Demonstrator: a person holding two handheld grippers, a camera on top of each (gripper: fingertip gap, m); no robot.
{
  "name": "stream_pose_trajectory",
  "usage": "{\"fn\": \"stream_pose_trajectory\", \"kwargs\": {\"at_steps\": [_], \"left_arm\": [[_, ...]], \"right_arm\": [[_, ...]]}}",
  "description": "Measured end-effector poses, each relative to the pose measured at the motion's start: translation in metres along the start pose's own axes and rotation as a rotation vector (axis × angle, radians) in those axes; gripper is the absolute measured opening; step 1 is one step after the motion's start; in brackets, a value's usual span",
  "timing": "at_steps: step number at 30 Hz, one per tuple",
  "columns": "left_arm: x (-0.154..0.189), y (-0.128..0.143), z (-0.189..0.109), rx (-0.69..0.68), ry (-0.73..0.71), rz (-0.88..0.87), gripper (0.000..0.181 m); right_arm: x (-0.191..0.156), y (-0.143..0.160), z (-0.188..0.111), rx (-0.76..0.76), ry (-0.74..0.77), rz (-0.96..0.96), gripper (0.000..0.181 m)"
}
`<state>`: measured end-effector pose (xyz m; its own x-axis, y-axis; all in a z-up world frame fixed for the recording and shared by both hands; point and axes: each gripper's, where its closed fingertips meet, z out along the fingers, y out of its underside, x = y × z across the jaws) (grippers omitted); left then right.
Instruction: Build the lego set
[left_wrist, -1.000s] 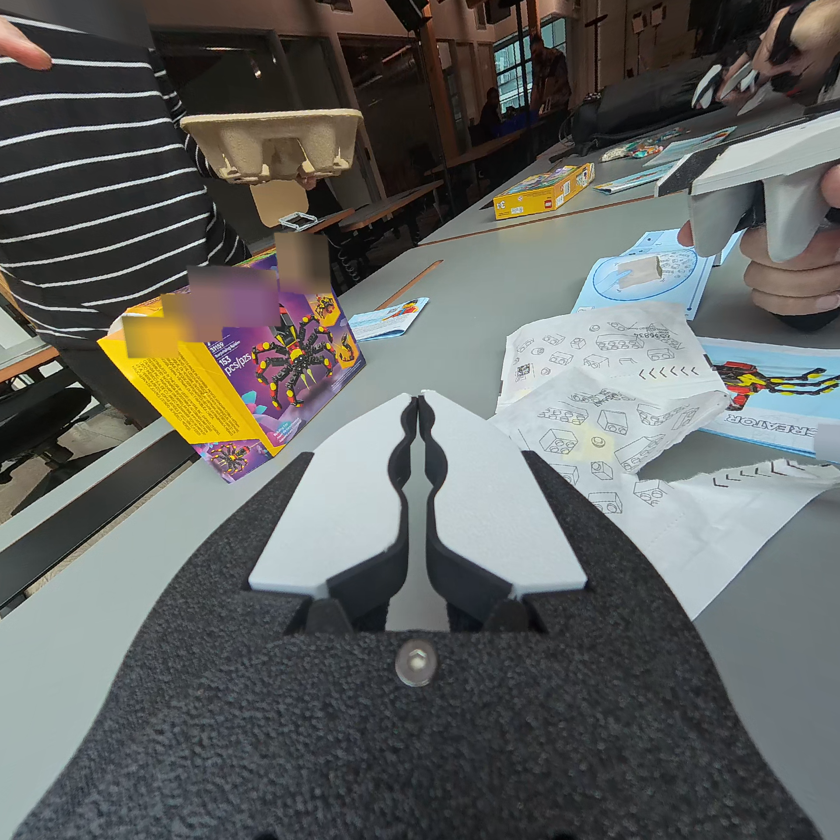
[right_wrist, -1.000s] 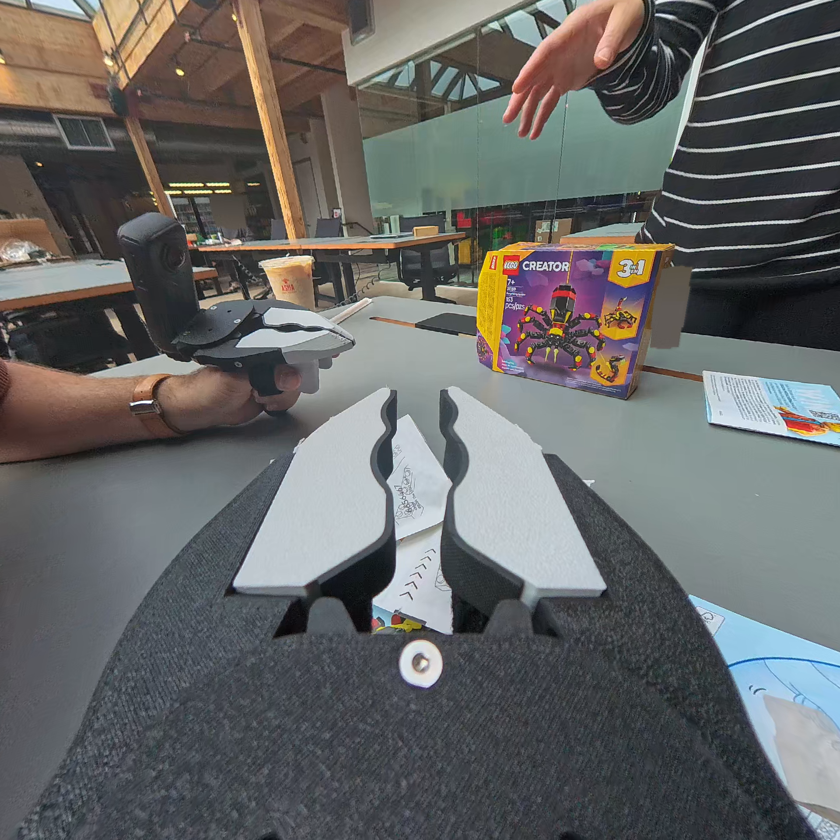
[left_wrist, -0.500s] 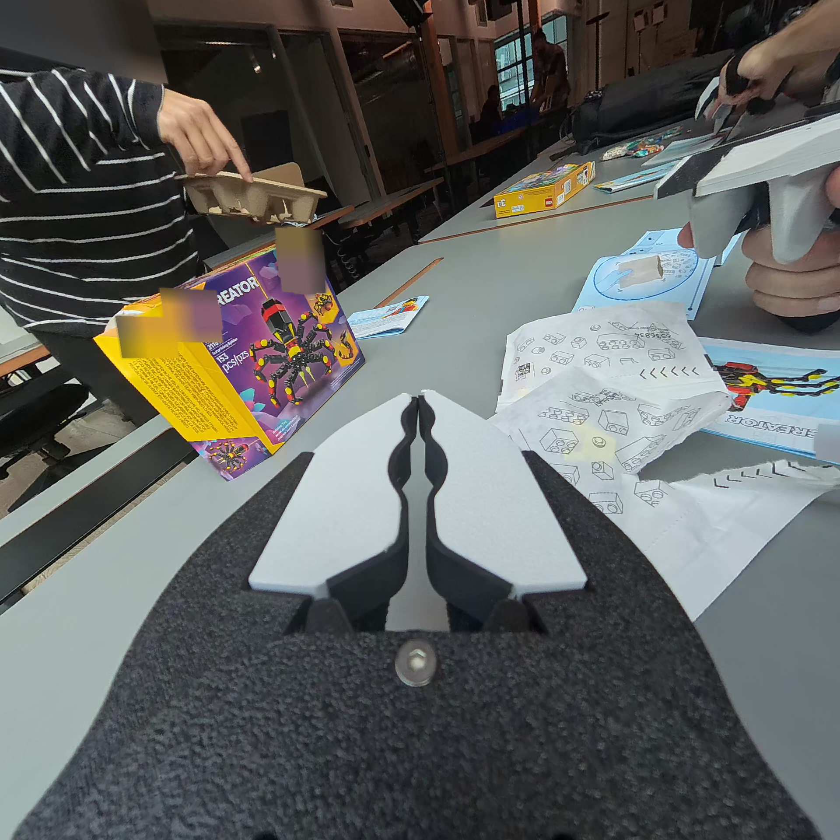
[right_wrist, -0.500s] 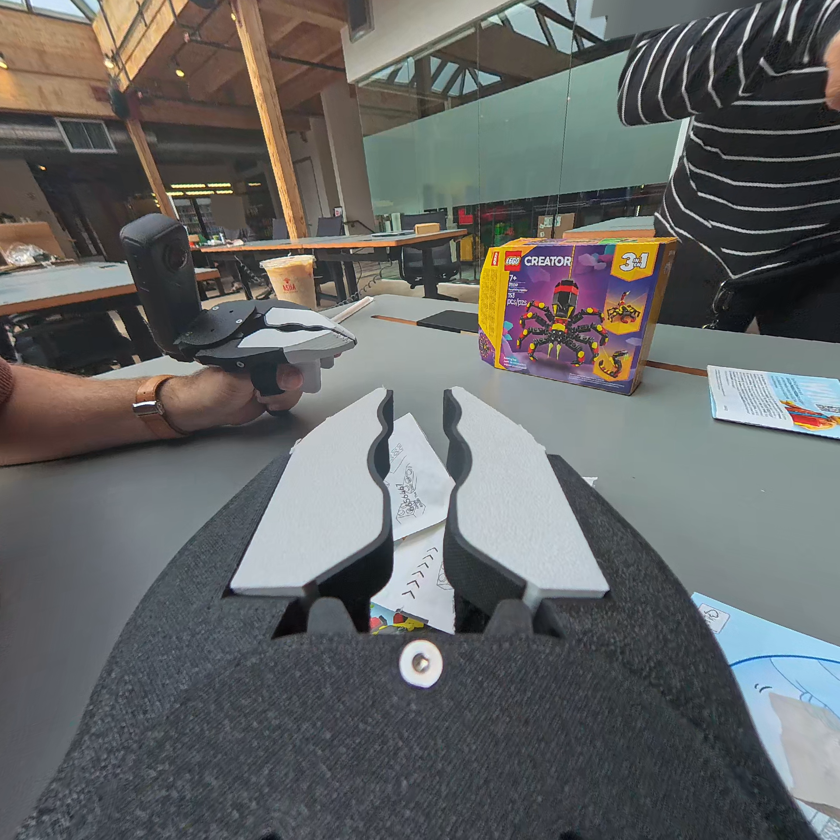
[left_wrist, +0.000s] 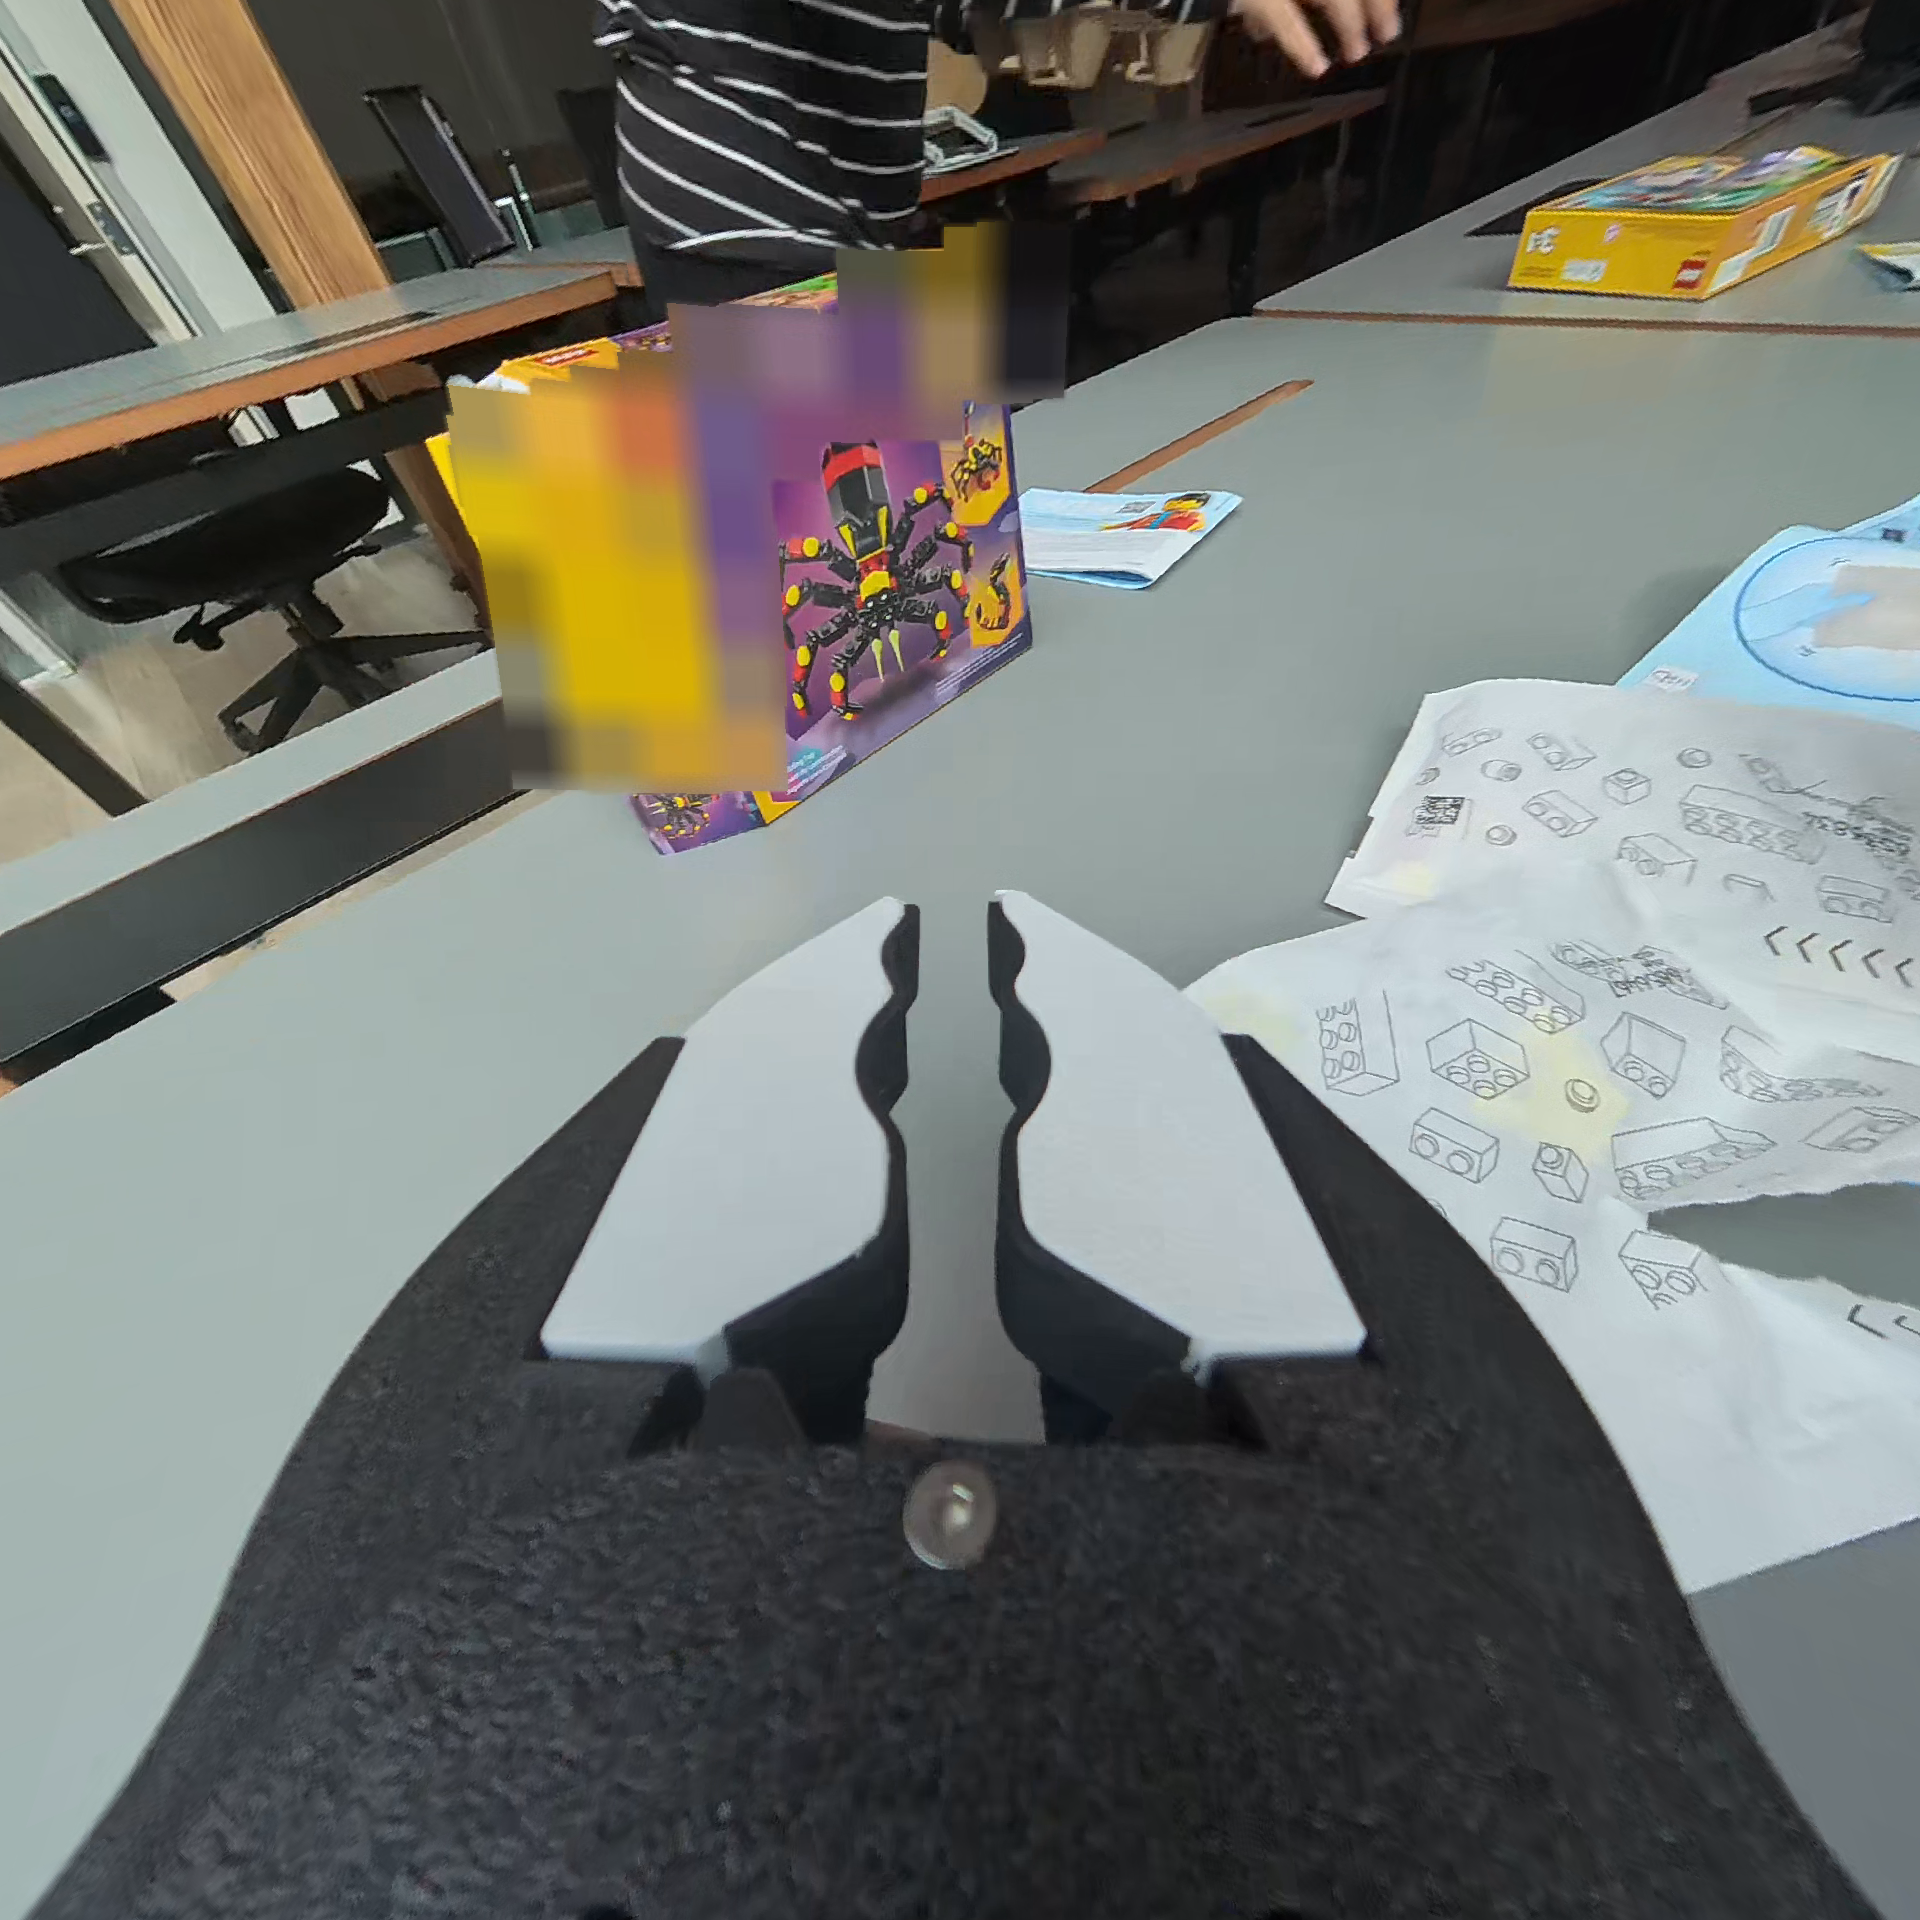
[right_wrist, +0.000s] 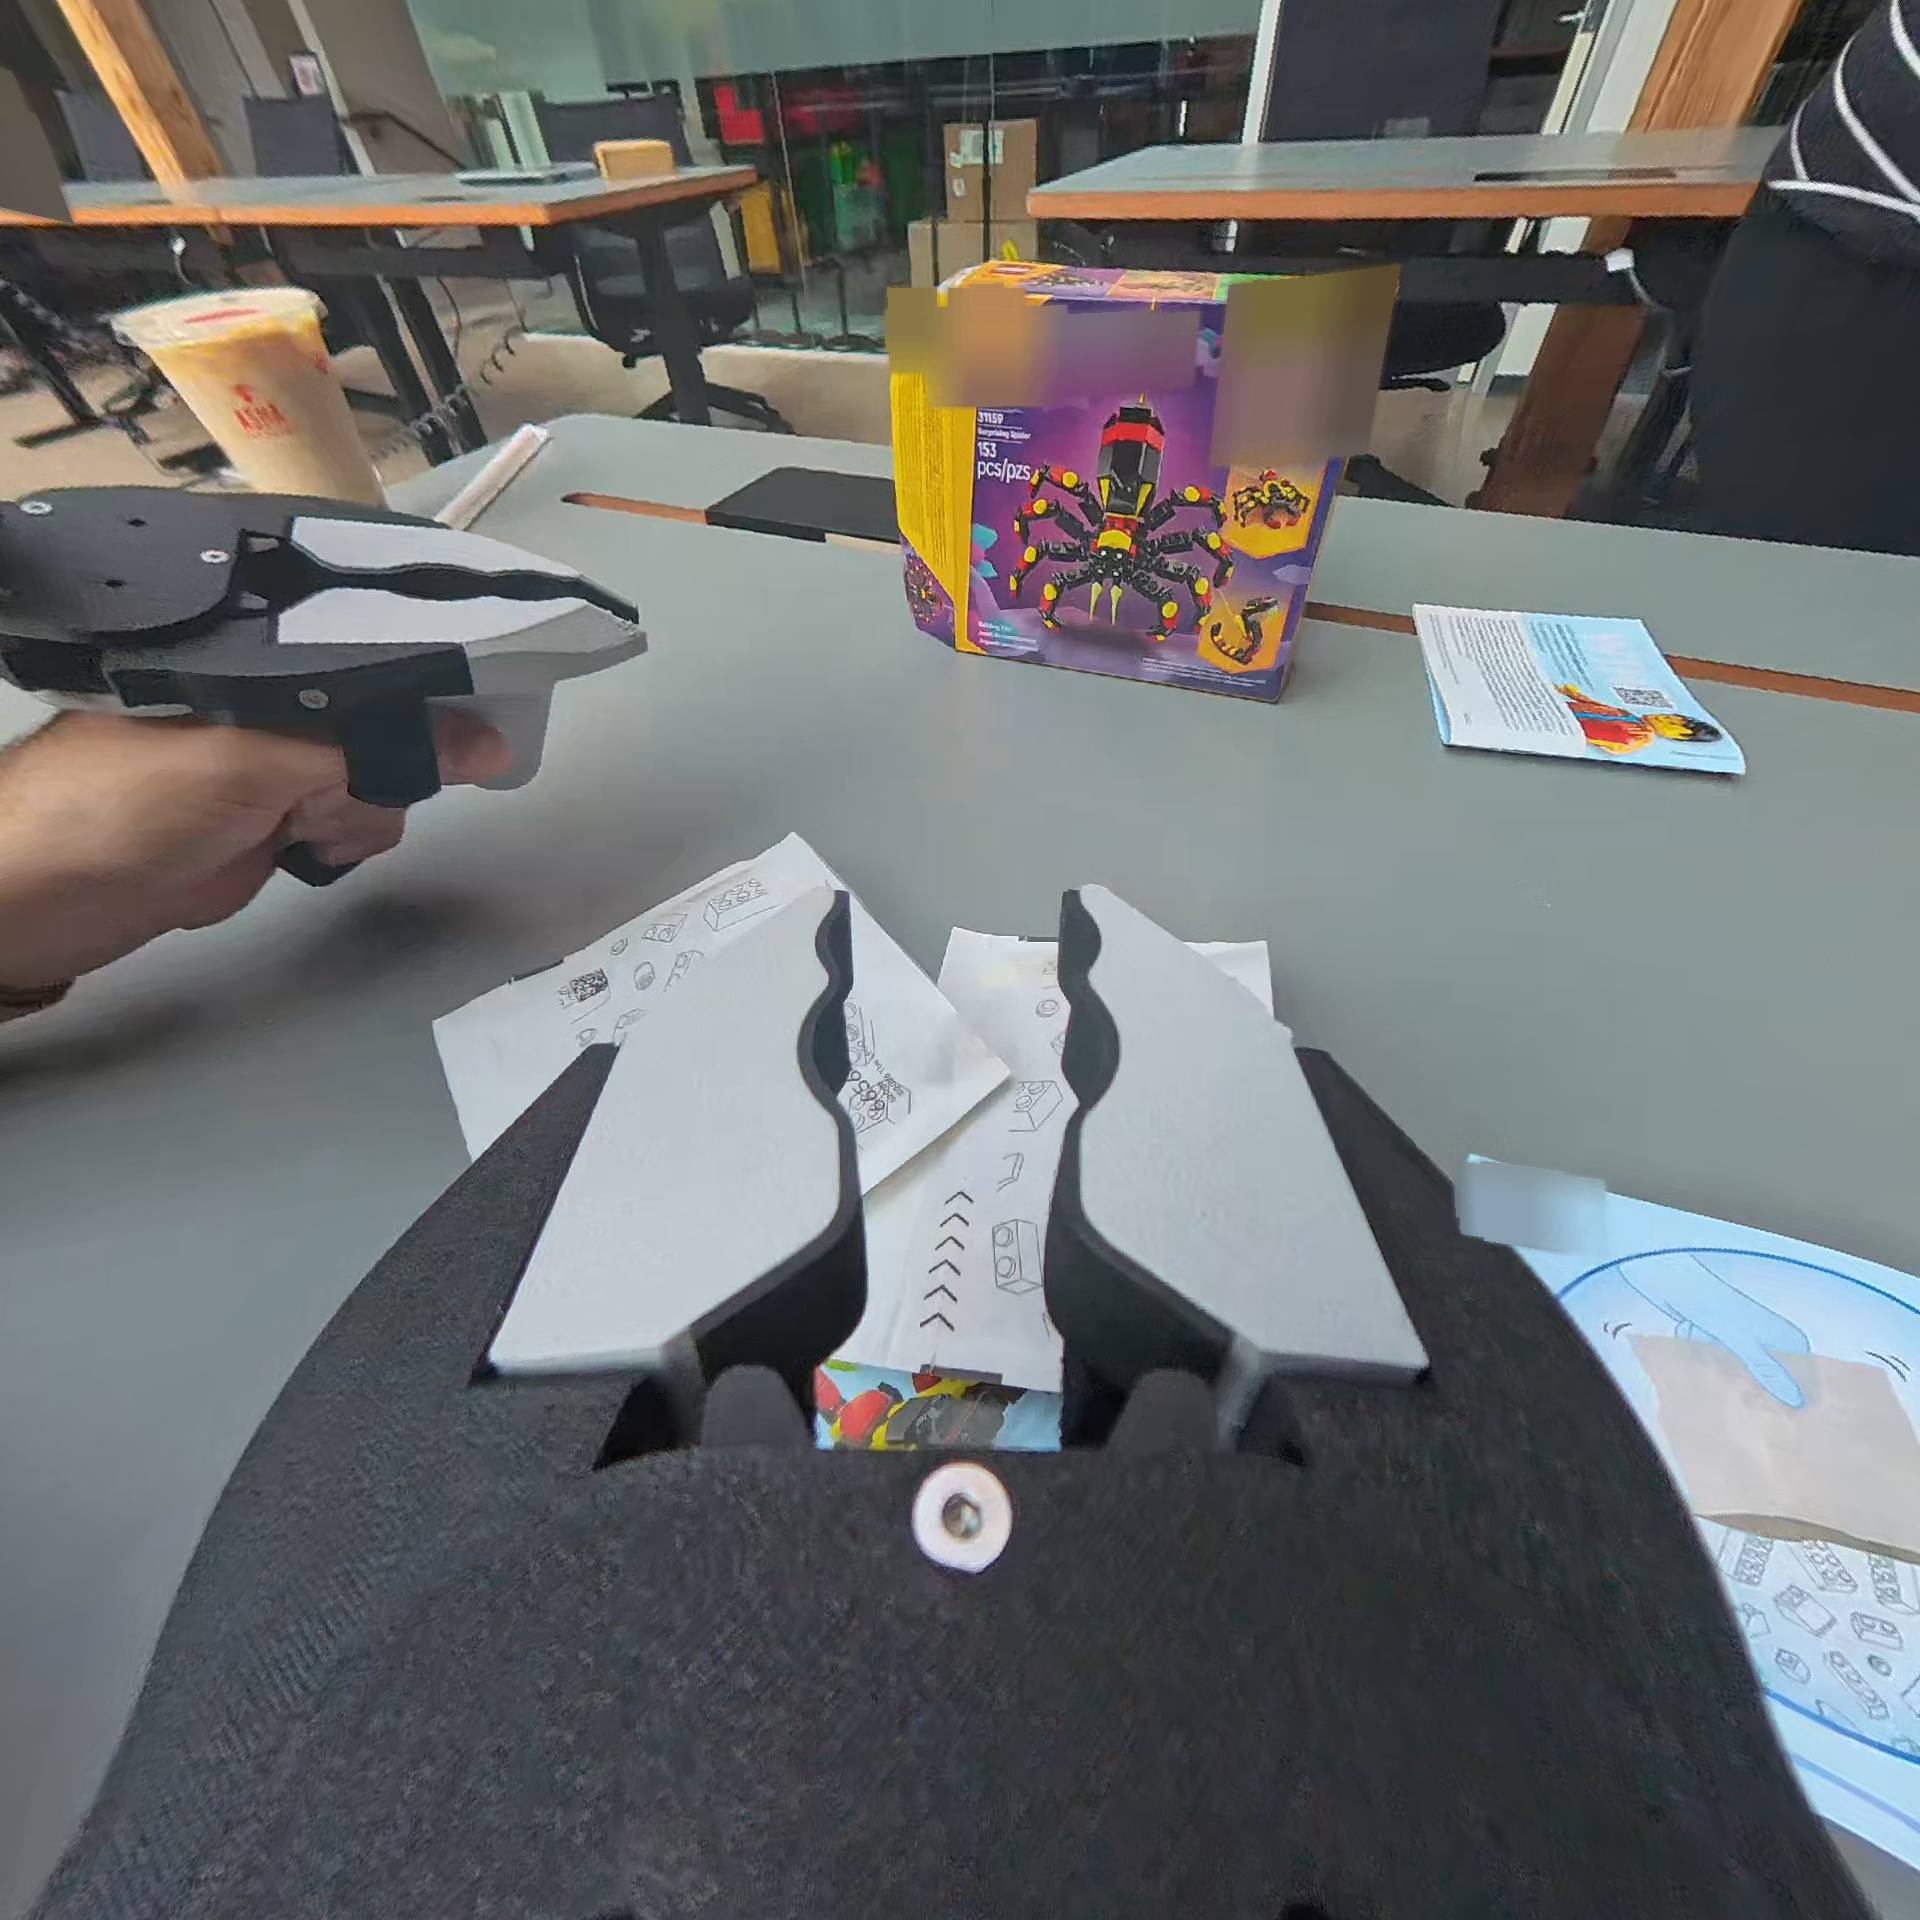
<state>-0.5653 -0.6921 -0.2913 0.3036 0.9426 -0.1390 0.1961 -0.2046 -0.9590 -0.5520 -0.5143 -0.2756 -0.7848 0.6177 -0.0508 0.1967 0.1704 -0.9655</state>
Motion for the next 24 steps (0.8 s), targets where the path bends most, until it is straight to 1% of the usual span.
{"fn": "stream_pose_trajectory", "kwargs": {"at_steps": [2, 3, 5, 6, 8, 10, 12, 14, 16, 17, 20, 22, 24], "left_arm": [[-0.011, -0.001, 0.009, -0.033, -0.104, -0.037, 0.015], [-0.017, -0.001, 0.014, -0.041, -0.159, -0.074, 0.015], [-0.023, 0.001, 0.026, -0.071, -0.25, -0.121, 0.015], [-0.023, 0.003, 0.031, -0.08, -0.278, -0.115, 0.015], [-0.022, 0.007, 0.037, -0.092, -0.305, -0.082, 0.012], [-0.02, 0.006, 0.038, -0.093, -0.3, -0.069, 0.008], [-0.025, 0.003, 0.036, -0.076, -0.33, -0.033, 0.005], [-0.027, 0.003, 0.036, -0.093, -0.361, 0.052, 0.004], [-0.034, 0.0, 0.034, -0.111, -0.446, 0.184, 0.0], [-0.035, 0.0, 0.035, -0.123, -0.461, 0.177, 0.0], [-0.023, -0.001, 0.039, -0.109, -0.405, 0.041, 0.003], [-0.012, -0.005, 0.041, -0.092, -0.373, 0.027, 0.011], [-0.006, -0.013, 0.04, -0.071, -0.363, 0.049, 0.013]], "right_arm": [[0.002, -0.008, 0.01, 0.007, 0.079, -0.015, 0.038], [0.004, -0.015, 0.015, 0.04, 0.124, -0.012, 0.037], [0.006, -0.023, 0.029, 0.081, 0.159, 0.015, 0.037], [0.007, -0.022, 0.037, 0.074, 0.17, 0.015, 0.037], [0.009, -0.02, 0.048, 0.06, 0.193, -0.017, 0.037], [0.01, -0.02, 0.049, 0.062, 0.207, -0.03, 0.035], [0.013, -0.02, 0.048, 0.075, 0.23, -0.028, 0.032], [0.017, -0.016, 0.051, 0.052, 0.248, -0.025, 0.03], [0.02, -0.02, 0.051, 0.074, 0.28, -0.049, 0.029], [0.02, -0.022, 0.051, 0.081, 0.299, -0.068, 0.029], [0.018, -0.021, 0.054, 0.083, 0.324, -0.125, 0.033], [0.018, -0.018, 0.056, 0.066, 0.333, -0.139, 0.033], [0.021, -0.017, 0.055, 0.062, 0.353, -0.144, 0.031]]}}
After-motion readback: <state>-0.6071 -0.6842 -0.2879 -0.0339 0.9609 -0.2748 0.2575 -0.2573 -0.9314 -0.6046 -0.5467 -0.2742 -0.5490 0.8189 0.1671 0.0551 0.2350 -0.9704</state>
